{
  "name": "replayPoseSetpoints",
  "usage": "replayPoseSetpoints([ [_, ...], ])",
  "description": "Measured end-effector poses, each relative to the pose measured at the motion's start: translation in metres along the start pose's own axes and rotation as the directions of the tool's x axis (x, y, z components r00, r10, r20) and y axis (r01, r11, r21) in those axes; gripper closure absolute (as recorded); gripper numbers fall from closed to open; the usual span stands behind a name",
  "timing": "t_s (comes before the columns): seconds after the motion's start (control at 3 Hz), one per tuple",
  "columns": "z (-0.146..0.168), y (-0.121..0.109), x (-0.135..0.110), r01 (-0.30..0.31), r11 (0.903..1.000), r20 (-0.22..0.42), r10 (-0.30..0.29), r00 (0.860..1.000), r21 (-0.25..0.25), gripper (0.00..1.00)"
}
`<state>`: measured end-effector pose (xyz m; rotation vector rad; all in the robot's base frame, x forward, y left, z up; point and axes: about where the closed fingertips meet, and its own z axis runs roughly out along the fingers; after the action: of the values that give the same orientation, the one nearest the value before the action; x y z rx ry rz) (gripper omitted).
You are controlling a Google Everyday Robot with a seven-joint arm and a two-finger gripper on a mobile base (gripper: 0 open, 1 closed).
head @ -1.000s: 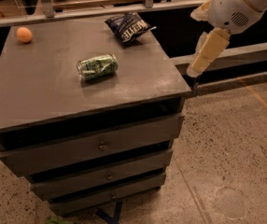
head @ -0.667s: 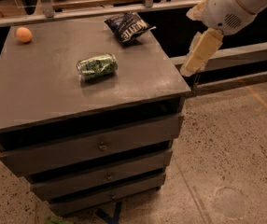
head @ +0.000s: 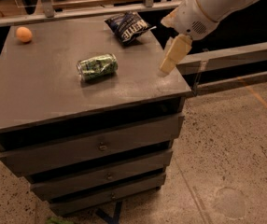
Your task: Move green can near orange
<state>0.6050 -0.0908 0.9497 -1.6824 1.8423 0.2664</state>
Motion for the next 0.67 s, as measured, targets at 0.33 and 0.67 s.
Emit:
replayPoseSetpoints([
  [0.33,0.031,-0.007,-0.024,0.047,0.9980,0.050,-0.044,0.998,-0.043,0.00],
  [0.67,0.061,-0.015,-0.050,0.102,0.9917,0.093,-0.095,0.991,-0.079,0.00],
])
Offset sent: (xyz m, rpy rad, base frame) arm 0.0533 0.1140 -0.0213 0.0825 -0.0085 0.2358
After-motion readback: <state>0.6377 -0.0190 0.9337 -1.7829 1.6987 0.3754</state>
